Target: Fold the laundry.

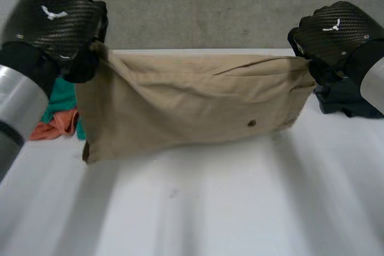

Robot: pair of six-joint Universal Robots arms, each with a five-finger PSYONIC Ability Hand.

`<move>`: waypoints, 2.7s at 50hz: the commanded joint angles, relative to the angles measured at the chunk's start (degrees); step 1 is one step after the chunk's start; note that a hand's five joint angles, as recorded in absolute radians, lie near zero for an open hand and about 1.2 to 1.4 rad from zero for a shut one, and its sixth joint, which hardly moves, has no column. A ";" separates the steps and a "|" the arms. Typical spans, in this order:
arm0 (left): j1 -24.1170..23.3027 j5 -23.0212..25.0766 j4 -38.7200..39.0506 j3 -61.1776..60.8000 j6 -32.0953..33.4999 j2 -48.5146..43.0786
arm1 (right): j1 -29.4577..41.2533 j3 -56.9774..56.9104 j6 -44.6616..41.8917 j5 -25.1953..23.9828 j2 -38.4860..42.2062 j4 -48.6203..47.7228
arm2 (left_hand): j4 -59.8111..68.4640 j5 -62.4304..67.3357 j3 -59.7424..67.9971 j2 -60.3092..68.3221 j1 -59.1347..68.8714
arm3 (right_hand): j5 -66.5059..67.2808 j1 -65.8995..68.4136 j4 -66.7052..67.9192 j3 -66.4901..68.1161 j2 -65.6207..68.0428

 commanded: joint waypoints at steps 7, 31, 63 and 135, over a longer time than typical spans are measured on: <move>0.66 2.24 0.62 18.63 0.80 -29.76 | 1.00 -12.60 5.14 4.30 23.94 -0.03 | 11.42 13.46 11.97 12.35 15.02 | 11.99 18.96 11.48 12.16 12.89; 2.86 3.21 33.93 27.90 -1.49 -31.27 | 3.64 -27.13 19.04 12.48 28.35 -37.75 | 11.42 13.46 11.97 12.35 15.02 | 11.99 18.96 11.48 12.16 12.89; -5.14 3.12 -7.26 -14.38 5.36 -8.43 | 2.58 6.26 -11.89 7.73 17.47 10.66 | 11.42 13.46 11.97 12.35 15.02 | 11.99 18.96 11.48 12.16 12.89; -6.46 4.00 31.29 0.65 5.20 -31.18 | -6.29 13.04 11.57 0.26 24.22 -12.07 | -58.58 -56.54 -58.03 -57.65 -54.98 | -46.16 -39.20 -46.67 -46.00 -45.26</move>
